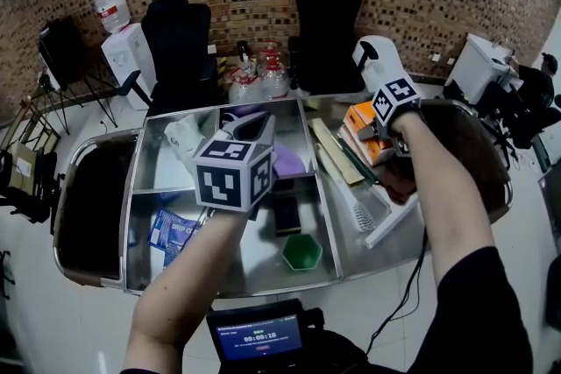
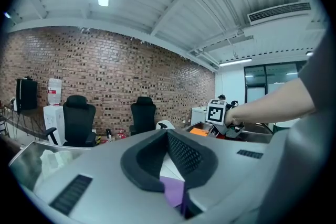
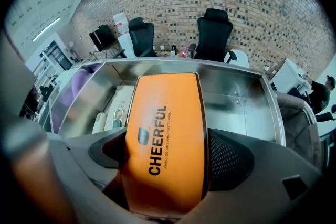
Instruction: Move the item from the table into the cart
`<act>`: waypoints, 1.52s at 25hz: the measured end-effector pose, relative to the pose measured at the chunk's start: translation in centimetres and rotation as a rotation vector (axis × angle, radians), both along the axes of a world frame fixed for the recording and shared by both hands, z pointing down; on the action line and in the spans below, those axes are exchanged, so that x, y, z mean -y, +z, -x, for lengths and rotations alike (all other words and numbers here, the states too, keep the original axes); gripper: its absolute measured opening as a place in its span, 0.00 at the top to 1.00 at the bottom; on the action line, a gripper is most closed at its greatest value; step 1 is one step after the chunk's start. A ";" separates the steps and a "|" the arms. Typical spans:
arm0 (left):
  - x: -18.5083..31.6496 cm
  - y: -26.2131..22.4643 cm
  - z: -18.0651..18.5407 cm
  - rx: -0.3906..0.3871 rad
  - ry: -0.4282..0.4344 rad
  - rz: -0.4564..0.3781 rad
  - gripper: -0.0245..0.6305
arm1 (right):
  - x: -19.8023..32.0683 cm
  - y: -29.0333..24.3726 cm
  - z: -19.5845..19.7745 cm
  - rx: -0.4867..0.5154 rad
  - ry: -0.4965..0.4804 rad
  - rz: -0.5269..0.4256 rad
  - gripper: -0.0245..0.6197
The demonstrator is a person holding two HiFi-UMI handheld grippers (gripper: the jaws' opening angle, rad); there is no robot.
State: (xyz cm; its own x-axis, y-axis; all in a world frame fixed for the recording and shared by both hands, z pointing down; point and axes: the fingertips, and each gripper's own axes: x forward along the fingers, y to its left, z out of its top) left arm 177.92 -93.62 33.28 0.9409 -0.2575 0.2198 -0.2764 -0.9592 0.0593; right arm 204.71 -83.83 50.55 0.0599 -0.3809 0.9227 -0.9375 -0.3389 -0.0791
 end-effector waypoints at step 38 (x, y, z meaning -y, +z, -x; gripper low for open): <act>-14.2 -8.2 23.9 -0.237 0.033 -0.181 0.96 | -20.6 -27.0 33.2 -0.212 -0.093 -1.211 0.44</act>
